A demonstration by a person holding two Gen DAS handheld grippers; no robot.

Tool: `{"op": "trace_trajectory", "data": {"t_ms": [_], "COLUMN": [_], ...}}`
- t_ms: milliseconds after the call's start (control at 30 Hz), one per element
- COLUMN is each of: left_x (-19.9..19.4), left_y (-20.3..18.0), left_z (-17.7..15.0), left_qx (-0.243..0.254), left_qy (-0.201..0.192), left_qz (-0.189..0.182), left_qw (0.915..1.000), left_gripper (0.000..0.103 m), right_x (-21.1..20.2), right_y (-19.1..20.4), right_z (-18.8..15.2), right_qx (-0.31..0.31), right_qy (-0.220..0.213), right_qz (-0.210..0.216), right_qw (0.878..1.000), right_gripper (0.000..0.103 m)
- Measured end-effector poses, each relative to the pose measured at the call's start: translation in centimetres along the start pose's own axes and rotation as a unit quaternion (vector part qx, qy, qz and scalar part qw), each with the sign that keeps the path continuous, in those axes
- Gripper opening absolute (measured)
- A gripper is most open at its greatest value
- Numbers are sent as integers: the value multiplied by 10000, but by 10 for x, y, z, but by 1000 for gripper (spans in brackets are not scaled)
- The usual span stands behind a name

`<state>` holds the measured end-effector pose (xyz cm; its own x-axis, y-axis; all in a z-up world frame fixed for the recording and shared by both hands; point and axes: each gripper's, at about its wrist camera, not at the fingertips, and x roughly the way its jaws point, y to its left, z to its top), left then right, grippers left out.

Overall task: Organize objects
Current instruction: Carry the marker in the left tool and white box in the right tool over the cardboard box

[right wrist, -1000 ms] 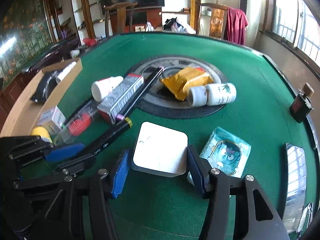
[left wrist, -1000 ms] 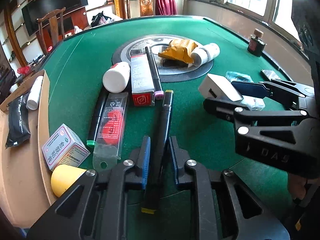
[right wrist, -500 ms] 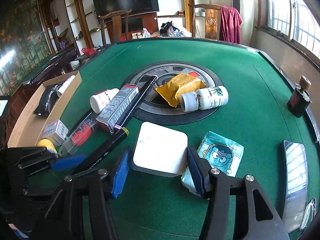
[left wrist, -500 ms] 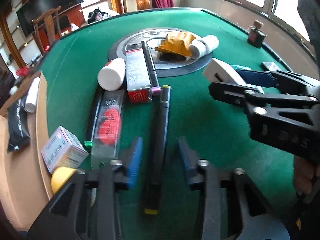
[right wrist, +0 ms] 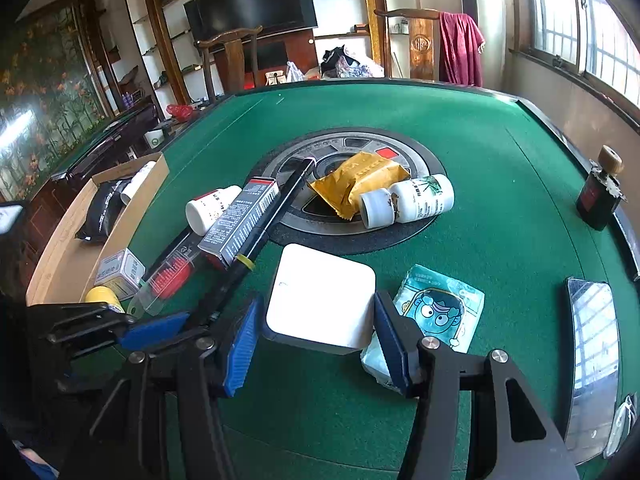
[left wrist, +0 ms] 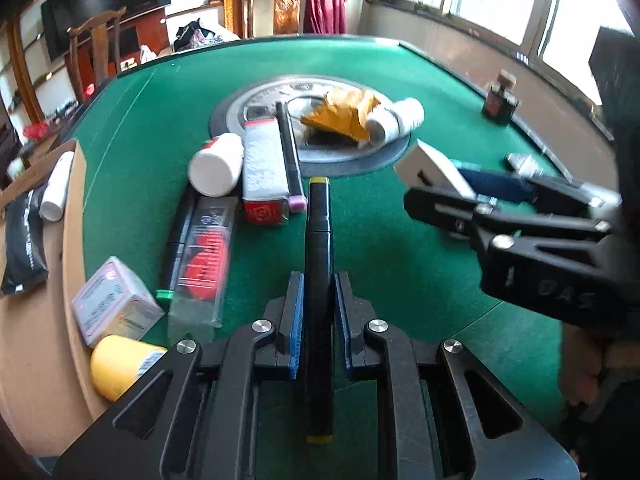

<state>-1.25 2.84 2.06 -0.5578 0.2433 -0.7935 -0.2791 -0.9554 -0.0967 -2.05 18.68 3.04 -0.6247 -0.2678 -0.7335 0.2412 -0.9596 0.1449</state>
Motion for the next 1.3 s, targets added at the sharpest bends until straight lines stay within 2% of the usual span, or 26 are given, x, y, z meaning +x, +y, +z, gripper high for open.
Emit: {"op": "trace_trajectory", "data": {"t_ms": [133, 633, 1067, 1300], "left_x": [-19, -80, -141, -178], "left_y": [15, 59, 105, 157], "left_z": [2, -6, -28, -50], "left_qx": [-308, -772, -1163, -1579], "left_qy": [-150, -767, -1481, -1764], "left_qz": [-262, -423, -335, -71], "left_qw": [9991, 9932, 9815, 9715], "left_gripper": [14, 14, 14, 14], "right_x": [2, -5, -21, -17], "right_y": [0, 13, 89, 151], "right_z": [0, -8, 9, 26], "right_qx": [5, 319, -437, -975], "right_qy": [37, 176, 41, 43], "right_qz": [21, 278, 517, 797], "right_qw": [10000, 9989, 9977, 9920], "right_gripper": [56, 56, 56, 56]}}
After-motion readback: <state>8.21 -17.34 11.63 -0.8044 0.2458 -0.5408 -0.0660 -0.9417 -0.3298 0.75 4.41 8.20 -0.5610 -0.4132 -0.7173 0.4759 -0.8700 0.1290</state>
